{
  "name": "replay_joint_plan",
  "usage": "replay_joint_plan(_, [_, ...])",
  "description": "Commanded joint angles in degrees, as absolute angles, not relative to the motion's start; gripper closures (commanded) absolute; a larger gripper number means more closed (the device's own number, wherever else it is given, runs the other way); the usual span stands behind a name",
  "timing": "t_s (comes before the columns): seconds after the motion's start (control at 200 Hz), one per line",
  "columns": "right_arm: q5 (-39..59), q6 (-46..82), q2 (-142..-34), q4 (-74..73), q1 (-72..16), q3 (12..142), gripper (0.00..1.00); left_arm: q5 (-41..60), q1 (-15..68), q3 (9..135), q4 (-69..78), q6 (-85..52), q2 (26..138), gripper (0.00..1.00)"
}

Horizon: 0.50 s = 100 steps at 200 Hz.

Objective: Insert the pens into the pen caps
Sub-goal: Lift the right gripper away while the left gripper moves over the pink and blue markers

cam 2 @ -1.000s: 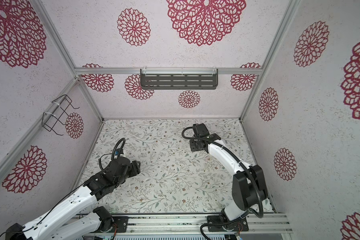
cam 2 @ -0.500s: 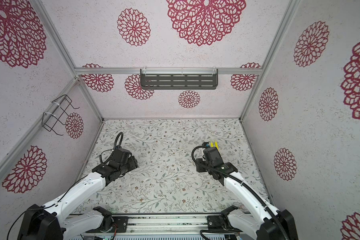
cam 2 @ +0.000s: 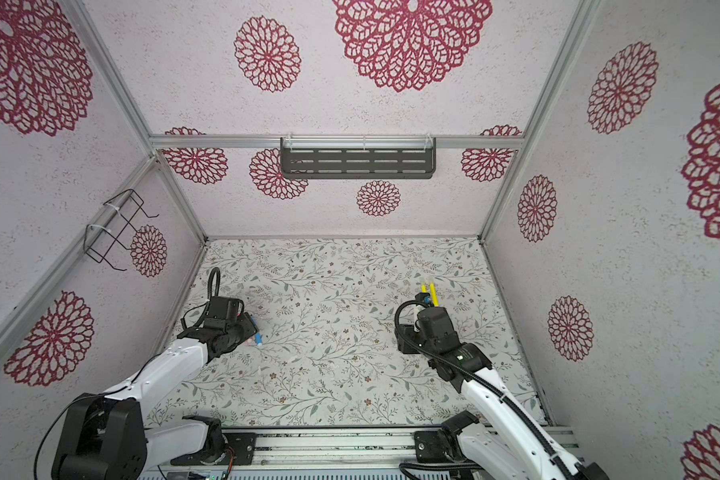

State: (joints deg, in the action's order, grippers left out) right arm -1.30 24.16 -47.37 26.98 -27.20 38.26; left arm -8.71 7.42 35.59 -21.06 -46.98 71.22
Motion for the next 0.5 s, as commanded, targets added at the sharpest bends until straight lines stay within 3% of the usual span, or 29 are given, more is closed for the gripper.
replay_joint_plan(0.0, [-3.9, 25.9, -46.1, 30.4, -27.2, 38.8, 0.43, -6.9, 5.7, 34.7, -17.8, -46.6, 72.3, 0.35])
replay_joint_plan(0.496, [-3.7, 29.1, -42.6, 29.2, -27.2, 36.6, 0.43, -6.8, 4.2, 37.3, -17.4, -45.0, 78.6, 0.39])
